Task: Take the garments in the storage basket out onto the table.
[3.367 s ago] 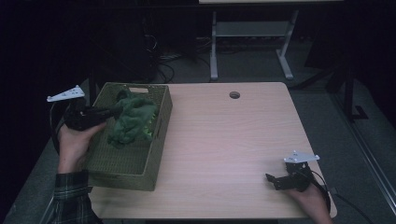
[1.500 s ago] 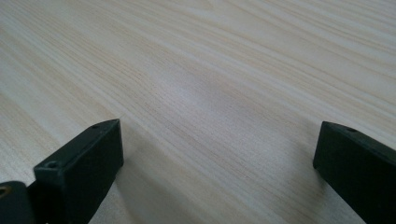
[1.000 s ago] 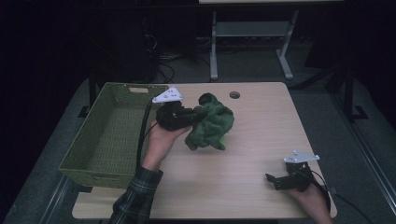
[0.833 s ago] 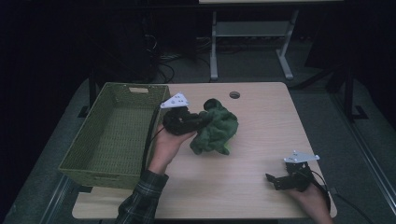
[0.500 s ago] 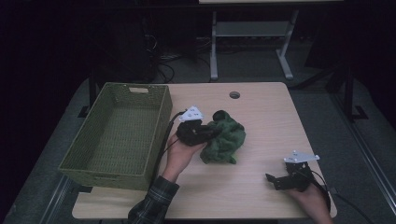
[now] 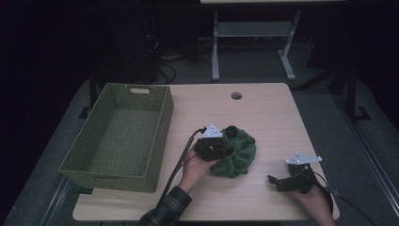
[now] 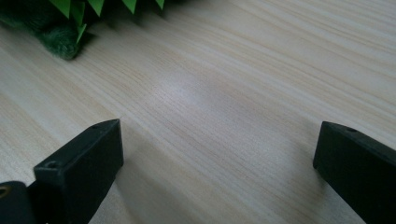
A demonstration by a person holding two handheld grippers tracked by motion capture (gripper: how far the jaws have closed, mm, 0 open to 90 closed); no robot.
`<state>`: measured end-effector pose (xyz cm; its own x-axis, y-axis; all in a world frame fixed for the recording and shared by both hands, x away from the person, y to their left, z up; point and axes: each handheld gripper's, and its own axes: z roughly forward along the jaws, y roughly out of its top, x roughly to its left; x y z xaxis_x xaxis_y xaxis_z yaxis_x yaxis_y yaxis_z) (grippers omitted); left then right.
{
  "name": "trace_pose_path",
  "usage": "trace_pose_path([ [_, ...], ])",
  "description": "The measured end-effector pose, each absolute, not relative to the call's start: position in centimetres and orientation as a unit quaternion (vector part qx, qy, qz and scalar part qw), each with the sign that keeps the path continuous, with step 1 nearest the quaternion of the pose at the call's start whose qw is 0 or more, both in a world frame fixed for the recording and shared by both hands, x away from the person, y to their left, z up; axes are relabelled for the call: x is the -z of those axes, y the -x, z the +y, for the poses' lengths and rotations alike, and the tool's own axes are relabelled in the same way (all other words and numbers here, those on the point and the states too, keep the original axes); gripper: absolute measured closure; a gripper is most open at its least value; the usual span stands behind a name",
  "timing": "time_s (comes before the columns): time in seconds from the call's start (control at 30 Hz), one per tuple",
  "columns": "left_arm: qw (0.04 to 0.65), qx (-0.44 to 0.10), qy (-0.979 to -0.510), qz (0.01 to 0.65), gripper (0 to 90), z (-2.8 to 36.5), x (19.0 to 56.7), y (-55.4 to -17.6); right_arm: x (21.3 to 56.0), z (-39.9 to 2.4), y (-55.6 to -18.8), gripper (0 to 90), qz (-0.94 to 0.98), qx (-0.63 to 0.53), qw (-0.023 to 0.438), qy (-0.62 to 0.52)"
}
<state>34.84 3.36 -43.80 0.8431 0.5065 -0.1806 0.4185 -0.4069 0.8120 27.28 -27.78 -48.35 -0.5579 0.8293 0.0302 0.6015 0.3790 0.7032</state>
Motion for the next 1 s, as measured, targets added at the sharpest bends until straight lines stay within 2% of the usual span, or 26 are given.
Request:
trace_pose_path([
  [0.33, 0.446, -0.032, -0.848, 0.283, 75.8, 2.0, 46.7, -35.5, 48.3, -27.8, -27.3, 1.3, 0.814, -0.342, 0.166, -0.439],
  [0.63, 0.457, -0.044, -0.845, 0.274, 51.8, 3.8, 44.8, -35.2, 48.3, -27.8, -27.3, 1.3, 0.814, -0.342, 0.166, -0.440],
  [0.77, 0.459, -0.047, -0.845, 0.271, 47.4, 5.4, 44.0, -34.8, 48.3, -27.8, -27.3, 1.3, 0.813, -0.342, 0.166, -0.440],
  [1.0, 0.465, -0.059, -0.840, 0.274, 45.5, 7.7, 43.0, -34.3, 48.3, -27.7, -27.2, 1.6, 0.814, -0.338, 0.166, -0.442],
])
